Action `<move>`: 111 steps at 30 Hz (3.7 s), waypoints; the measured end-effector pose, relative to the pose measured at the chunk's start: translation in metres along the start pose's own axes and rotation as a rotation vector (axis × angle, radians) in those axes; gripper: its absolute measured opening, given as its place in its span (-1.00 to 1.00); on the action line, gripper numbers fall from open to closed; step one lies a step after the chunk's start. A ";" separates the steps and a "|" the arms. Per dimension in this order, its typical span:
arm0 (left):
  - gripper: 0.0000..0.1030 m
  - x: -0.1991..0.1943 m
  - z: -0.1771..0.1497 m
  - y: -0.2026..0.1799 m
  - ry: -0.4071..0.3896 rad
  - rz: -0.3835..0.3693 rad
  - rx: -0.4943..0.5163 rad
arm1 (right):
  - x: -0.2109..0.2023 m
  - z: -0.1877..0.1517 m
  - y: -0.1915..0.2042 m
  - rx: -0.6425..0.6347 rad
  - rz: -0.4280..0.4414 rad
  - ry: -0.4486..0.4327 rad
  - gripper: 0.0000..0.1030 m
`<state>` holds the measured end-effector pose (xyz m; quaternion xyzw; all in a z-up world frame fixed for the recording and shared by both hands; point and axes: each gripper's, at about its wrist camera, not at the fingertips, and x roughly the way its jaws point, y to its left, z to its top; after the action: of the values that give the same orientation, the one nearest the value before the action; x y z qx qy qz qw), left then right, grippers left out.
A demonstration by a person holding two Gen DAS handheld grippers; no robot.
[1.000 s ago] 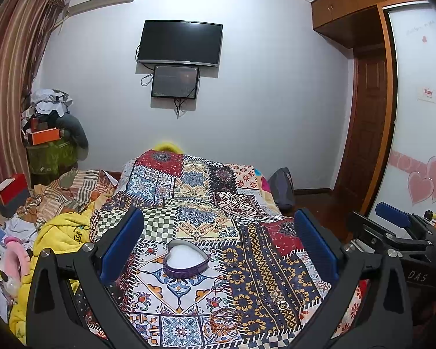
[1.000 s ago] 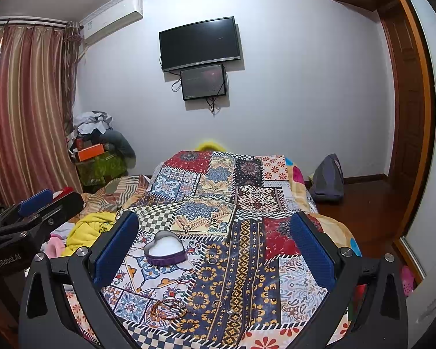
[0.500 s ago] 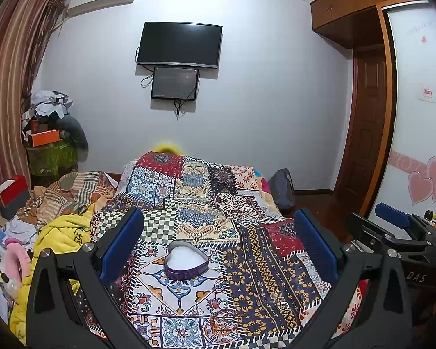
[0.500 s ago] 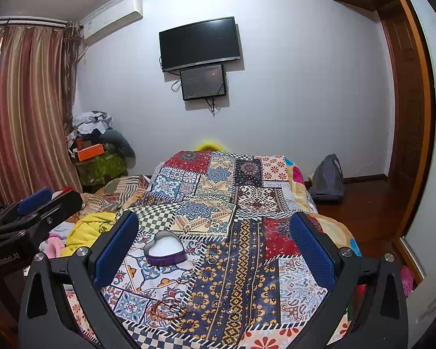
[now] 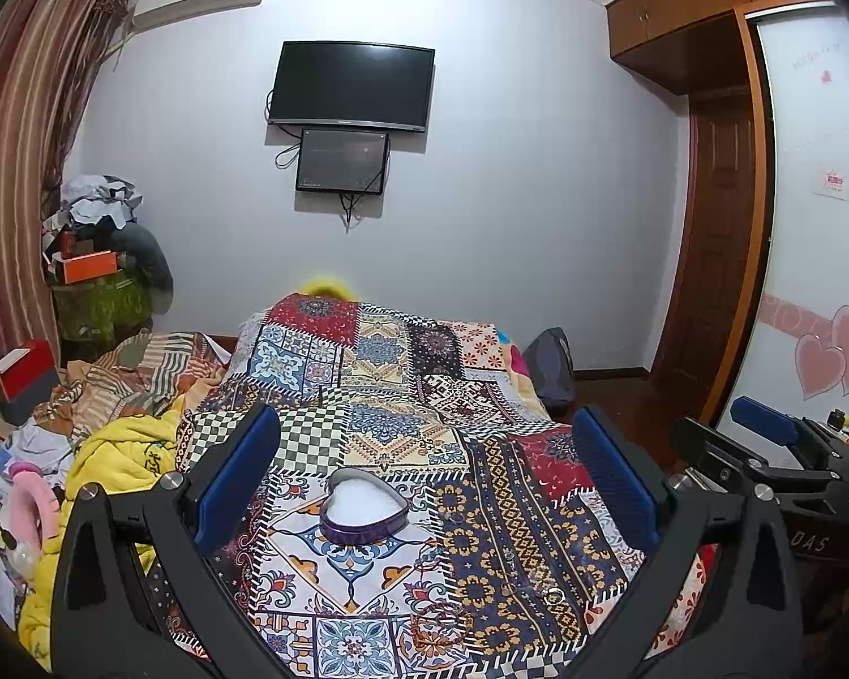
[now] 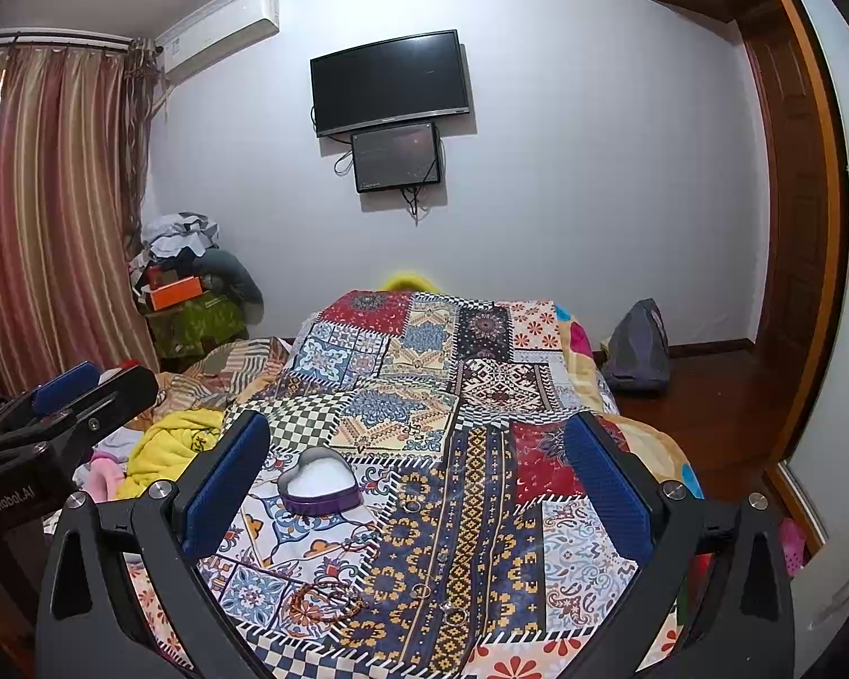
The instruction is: Organize jewelry
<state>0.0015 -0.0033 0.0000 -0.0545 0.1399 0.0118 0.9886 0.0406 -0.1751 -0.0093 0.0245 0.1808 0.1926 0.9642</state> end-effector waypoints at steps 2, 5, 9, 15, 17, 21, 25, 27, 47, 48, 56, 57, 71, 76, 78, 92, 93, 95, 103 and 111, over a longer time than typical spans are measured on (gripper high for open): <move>1.00 0.000 0.000 0.000 0.000 0.000 0.000 | 0.001 -0.001 0.000 -0.001 0.000 0.001 1.00; 1.00 0.000 0.000 0.001 0.000 0.000 -0.001 | 0.001 -0.002 0.001 -0.003 -0.003 0.002 1.00; 1.00 0.002 -0.001 0.001 0.006 0.001 -0.002 | 0.007 -0.004 0.000 -0.010 -0.013 0.015 1.00; 1.00 0.018 -0.007 0.008 0.045 0.019 0.002 | 0.020 -0.013 -0.006 -0.019 -0.042 0.054 1.00; 1.00 0.026 -0.011 0.011 0.071 0.030 0.005 | 0.027 -0.018 -0.010 -0.021 -0.056 0.083 1.00; 1.00 0.049 -0.025 0.018 0.152 0.042 0.003 | 0.044 -0.031 -0.018 -0.023 -0.079 0.154 1.00; 1.00 0.070 -0.042 0.023 0.235 0.049 0.004 | 0.058 -0.048 -0.024 -0.029 -0.091 0.235 1.00; 1.00 0.080 -0.053 0.026 0.275 0.055 0.004 | 0.065 -0.054 -0.027 -0.029 -0.091 0.269 1.00; 0.48 0.145 -0.148 0.041 0.664 -0.019 -0.026 | 0.107 -0.116 -0.035 -0.103 0.020 0.536 0.36; 0.44 0.146 -0.151 0.039 0.676 -0.029 -0.022 | 0.108 -0.118 -0.035 -0.108 0.025 0.544 0.34; -0.13 0.153 -0.168 0.029 0.743 -0.078 0.006 | 0.114 -0.126 -0.037 -0.091 0.063 0.592 0.29; -0.14 0.153 -0.170 0.028 0.744 -0.081 0.010 | 0.115 -0.126 -0.037 -0.088 0.069 0.598 0.19; -0.38 0.155 -0.179 0.028 0.742 -0.100 0.020 | 0.128 -0.145 -0.035 -0.067 0.105 0.665 -0.30; -0.70 0.159 -0.178 0.034 0.742 -0.107 -0.012 | 0.132 -0.146 -0.034 -0.087 0.084 0.655 -0.48; -0.87 0.160 -0.178 0.038 0.748 -0.126 -0.044 | 0.132 -0.146 -0.037 -0.076 0.081 0.655 -0.66; -0.88 0.139 -0.140 0.030 0.635 -0.140 -0.051 | 0.116 -0.130 -0.055 0.019 0.075 0.604 -0.86; -0.88 0.137 -0.137 0.029 0.624 -0.141 -0.048 | 0.115 -0.129 -0.055 0.022 0.075 0.601 -0.86; -0.88 0.134 -0.129 0.028 0.603 -0.143 -0.046 | 0.112 -0.127 -0.057 0.025 0.073 0.593 -0.86; -0.88 0.124 -0.108 0.029 0.539 -0.164 -0.068 | 0.109 -0.125 -0.054 0.025 0.092 0.607 -0.86; -0.88 0.128 -0.104 0.026 0.530 -0.208 -0.113 | 0.114 -0.119 -0.046 0.080 0.145 0.603 -0.06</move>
<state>0.0946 0.0123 -0.1372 -0.1249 0.3859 -0.0966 0.9089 0.1128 -0.1766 -0.1644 0.0168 0.4637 0.2522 0.8491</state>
